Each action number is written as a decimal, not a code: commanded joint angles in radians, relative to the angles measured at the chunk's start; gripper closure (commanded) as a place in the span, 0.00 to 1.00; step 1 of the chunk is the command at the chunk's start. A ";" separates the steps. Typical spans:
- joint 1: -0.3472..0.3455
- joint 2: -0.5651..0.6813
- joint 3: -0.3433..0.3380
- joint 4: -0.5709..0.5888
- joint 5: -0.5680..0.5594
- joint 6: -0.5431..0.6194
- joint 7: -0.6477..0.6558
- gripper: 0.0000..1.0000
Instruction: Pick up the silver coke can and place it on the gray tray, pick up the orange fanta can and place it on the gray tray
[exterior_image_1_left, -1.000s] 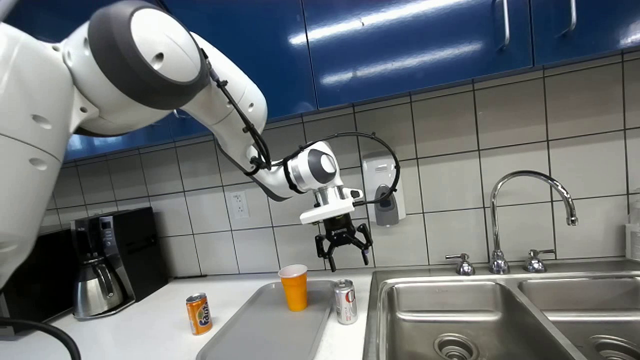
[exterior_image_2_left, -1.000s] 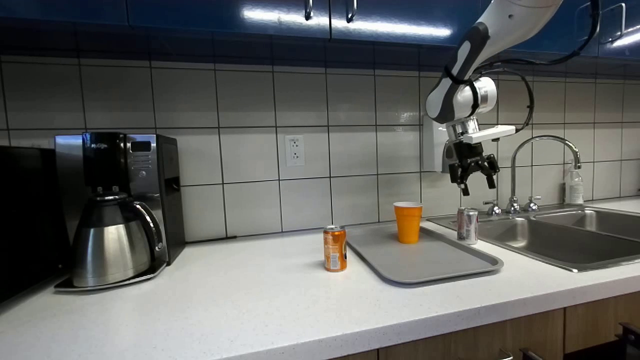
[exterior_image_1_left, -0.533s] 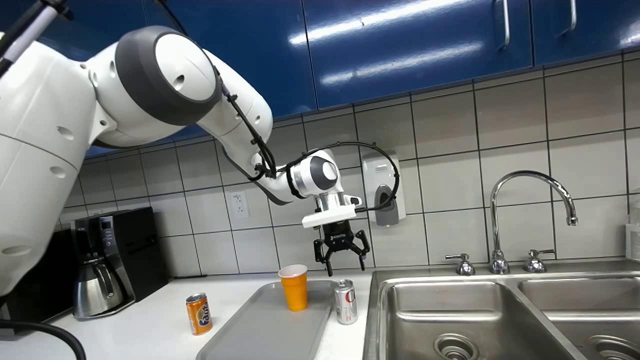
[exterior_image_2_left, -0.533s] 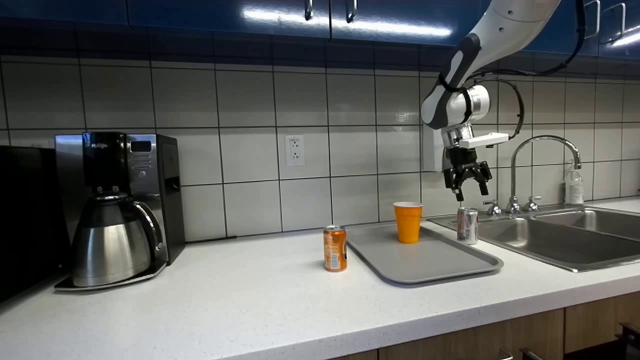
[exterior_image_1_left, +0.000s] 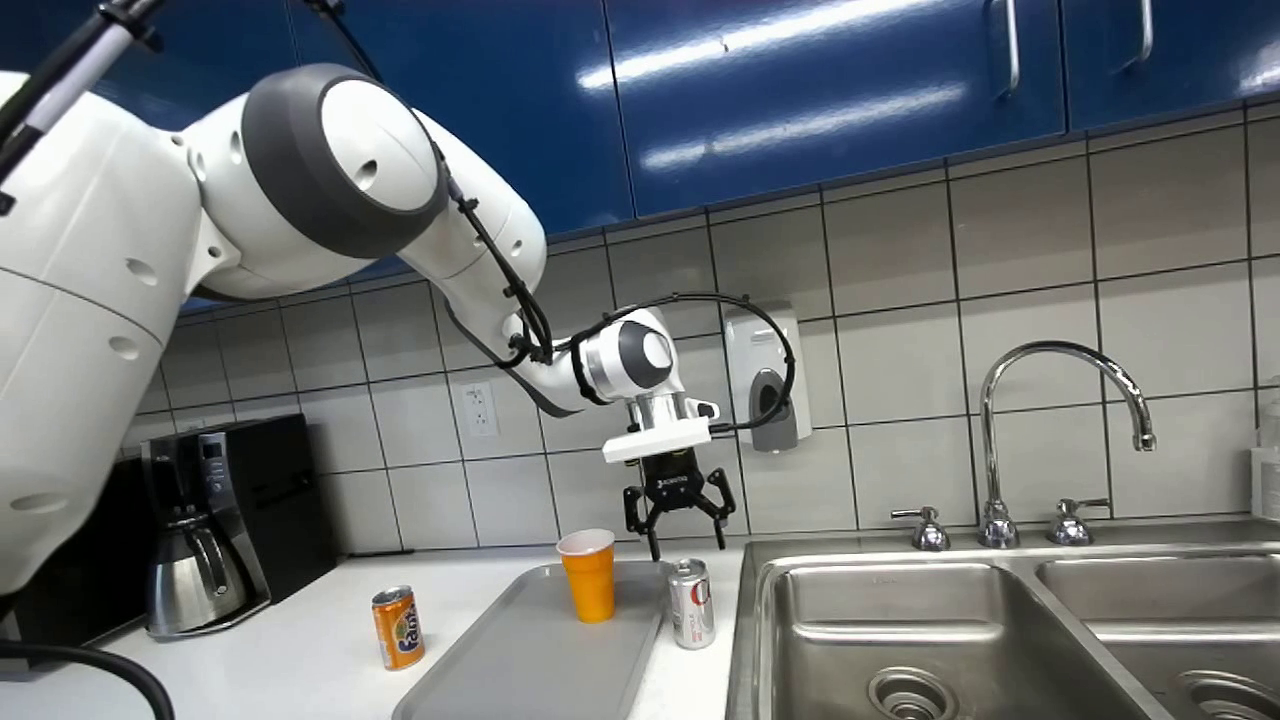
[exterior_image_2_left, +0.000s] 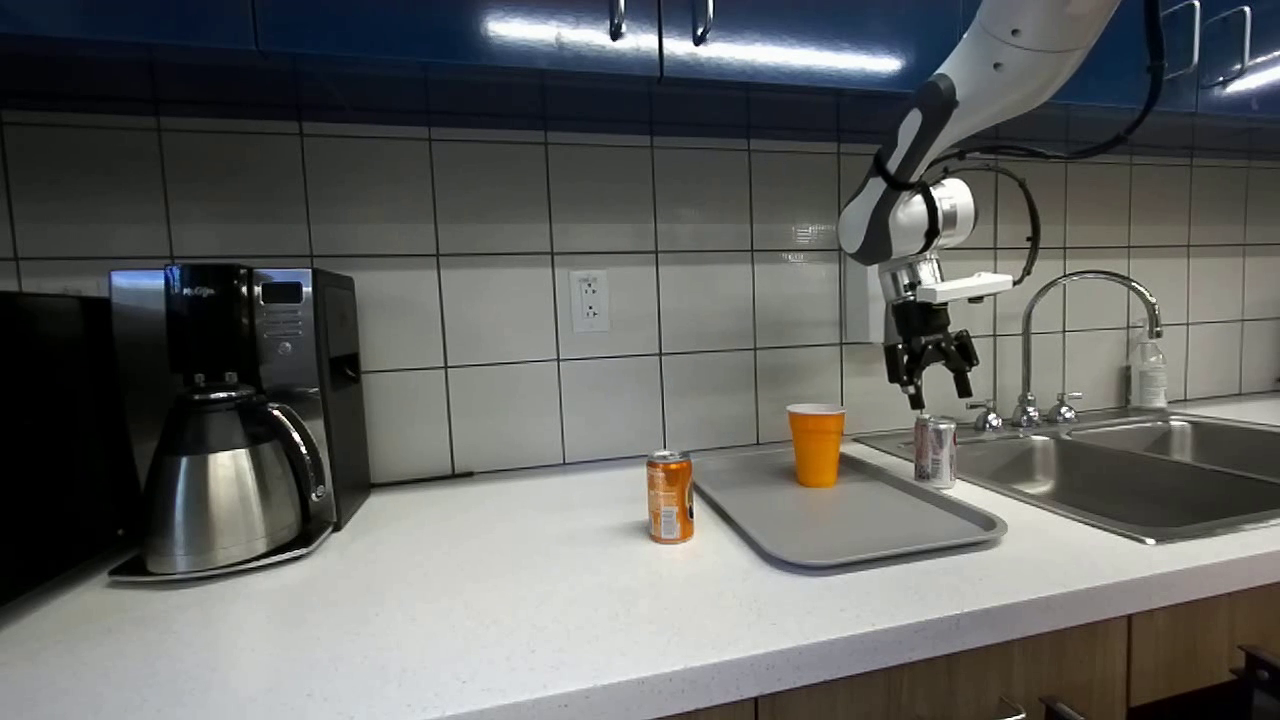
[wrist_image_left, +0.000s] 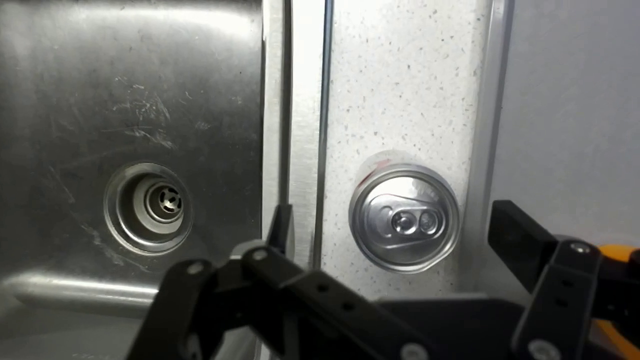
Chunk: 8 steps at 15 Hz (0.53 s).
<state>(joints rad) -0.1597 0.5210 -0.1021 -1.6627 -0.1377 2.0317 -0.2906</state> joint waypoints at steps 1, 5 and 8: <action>-0.013 0.031 0.017 0.038 0.004 -0.013 -0.025 0.00; -0.018 0.055 0.017 0.048 -0.001 0.001 -0.032 0.00; -0.020 0.073 0.015 0.054 -0.006 0.012 -0.033 0.00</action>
<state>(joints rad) -0.1611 0.5662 -0.0966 -1.6449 -0.1381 2.0388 -0.2945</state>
